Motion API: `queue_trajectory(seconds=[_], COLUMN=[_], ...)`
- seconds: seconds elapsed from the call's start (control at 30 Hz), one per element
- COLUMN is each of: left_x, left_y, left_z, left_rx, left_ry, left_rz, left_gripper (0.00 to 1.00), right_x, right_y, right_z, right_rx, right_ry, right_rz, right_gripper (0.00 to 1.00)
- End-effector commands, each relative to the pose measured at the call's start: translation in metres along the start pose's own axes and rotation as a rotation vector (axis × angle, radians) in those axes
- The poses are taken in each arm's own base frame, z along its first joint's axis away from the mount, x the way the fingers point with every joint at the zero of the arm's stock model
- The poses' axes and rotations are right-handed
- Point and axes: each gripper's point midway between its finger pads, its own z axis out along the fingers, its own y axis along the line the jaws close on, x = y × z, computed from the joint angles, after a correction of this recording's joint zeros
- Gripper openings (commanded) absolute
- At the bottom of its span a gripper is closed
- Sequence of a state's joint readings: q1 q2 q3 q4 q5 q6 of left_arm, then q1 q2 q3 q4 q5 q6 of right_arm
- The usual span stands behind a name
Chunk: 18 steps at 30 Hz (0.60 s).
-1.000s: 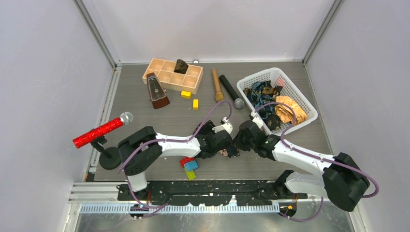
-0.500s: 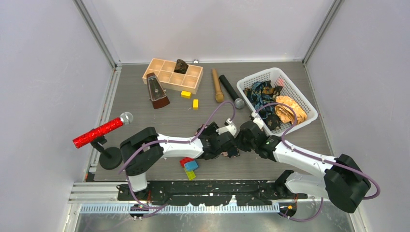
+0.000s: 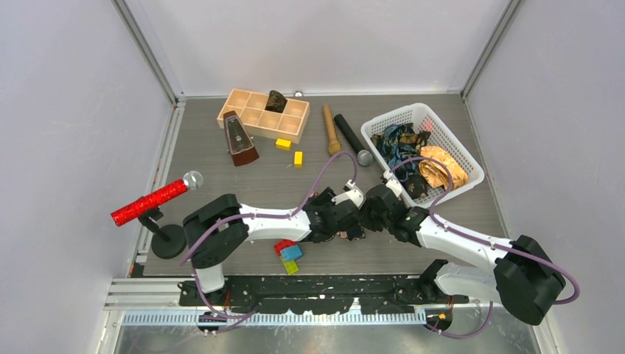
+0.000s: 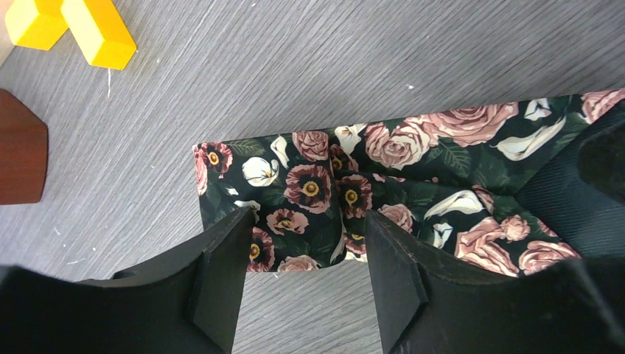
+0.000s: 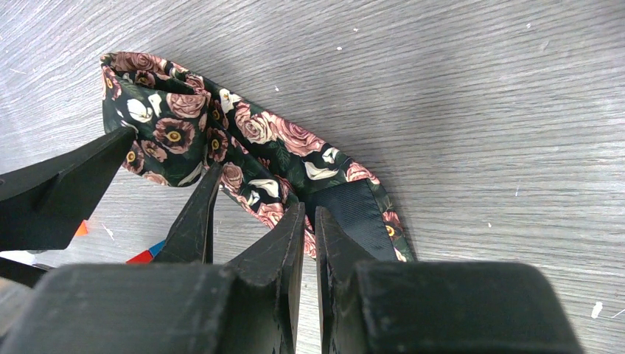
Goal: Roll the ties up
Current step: Roll the tie at the center of the board.
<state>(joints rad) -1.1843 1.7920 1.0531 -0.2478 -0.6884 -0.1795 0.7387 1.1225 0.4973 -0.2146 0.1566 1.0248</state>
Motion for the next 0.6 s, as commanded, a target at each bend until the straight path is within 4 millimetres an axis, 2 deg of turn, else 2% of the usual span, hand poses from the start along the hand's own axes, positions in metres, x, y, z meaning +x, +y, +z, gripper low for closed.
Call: queue_trajectory(seconds=[0.0, 0.23, 0.57], left_x=[-0.0112, -0.0067, -0.0064], left_y=[-0.0119, -0.0138, -0.009], left_z=[-0.0045, -0.0031, -0.0028], left_rx=[0.062, 0.083, 0.207], left_ry=[-0.018, -0.008, -0.011], left_rz=[-0.064, -0.084, -0.224], left_gripper=[0.59, 0.58, 0.58], right_x=[-0.0076, -0.0072, -0.0074], right_y=[0.0045, 0.0037, 0.004], right_z=[-0.0029, -0.0022, -0.0021], right_rx=[-0.016, -0.012, -0.011], right_ry=[-0.039, -0.038, -0.038], right_rz=[0.013, 0.013, 0.014], right_gripper=[0.17, 0.17, 0.17])
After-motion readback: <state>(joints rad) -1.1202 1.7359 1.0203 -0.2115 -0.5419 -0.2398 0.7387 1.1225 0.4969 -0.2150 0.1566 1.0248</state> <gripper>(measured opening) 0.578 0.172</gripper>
